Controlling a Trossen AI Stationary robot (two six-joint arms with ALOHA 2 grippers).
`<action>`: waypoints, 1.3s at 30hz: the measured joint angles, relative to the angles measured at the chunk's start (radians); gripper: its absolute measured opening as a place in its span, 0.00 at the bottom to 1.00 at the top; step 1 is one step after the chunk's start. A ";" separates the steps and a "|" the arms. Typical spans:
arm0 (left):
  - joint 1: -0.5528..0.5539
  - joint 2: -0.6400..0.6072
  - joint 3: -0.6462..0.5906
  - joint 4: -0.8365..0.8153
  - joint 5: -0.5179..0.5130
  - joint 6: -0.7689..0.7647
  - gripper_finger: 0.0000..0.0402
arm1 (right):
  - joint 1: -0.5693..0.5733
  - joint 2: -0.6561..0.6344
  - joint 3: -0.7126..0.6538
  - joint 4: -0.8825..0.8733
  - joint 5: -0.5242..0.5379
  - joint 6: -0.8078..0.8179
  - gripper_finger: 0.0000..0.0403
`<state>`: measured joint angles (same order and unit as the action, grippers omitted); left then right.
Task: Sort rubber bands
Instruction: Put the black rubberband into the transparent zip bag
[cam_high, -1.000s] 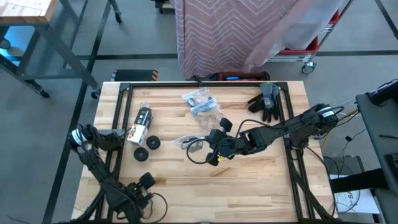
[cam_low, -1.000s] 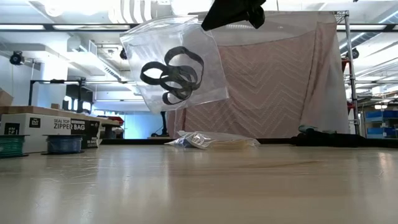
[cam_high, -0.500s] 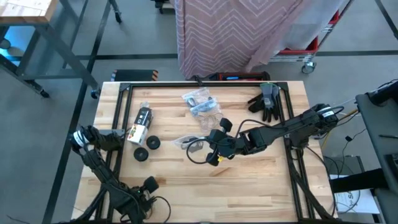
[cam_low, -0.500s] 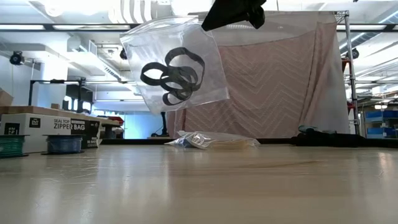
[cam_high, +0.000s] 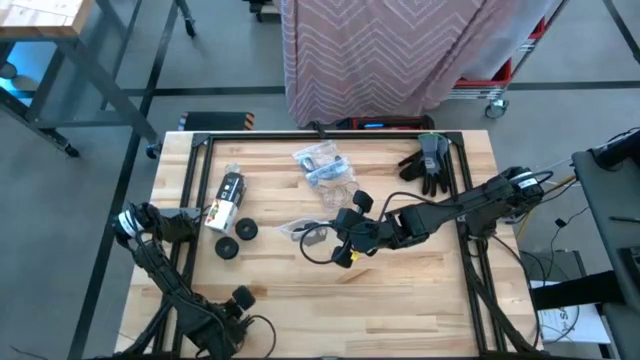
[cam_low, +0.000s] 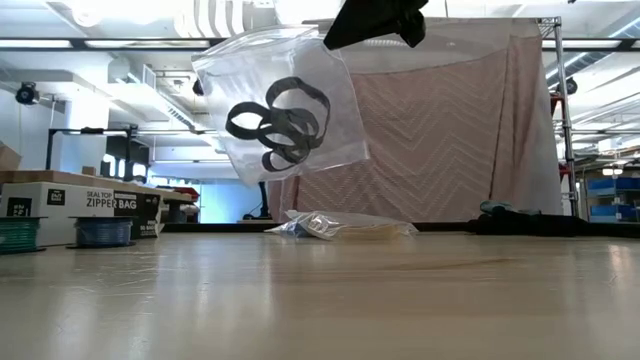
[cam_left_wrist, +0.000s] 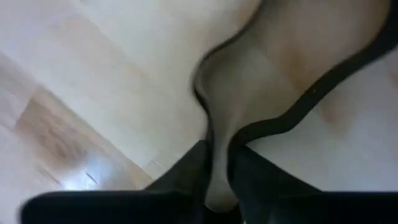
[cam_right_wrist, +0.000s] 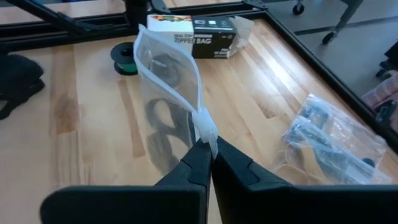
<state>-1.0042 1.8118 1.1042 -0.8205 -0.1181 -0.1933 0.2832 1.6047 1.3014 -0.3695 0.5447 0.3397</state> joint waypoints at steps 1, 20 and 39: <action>0.000 0.000 0.000 0.001 -0.002 -0.038 0.13 | 0.000 0.000 0.000 0.000 -0.002 0.000 0.00; 0.000 -0.007 0.158 -0.343 -0.632 -0.992 0.00 | 0.000 0.000 0.000 0.000 -0.002 0.006 0.00; 0.311 -0.025 0.465 -0.624 -1.310 -1.234 0.00 | 0.000 0.000 0.000 0.000 -0.003 0.016 0.00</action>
<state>-0.6931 1.7867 1.5691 -1.4449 -1.4276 -1.4270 0.2832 1.6047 1.3014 -0.3696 0.5416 0.3553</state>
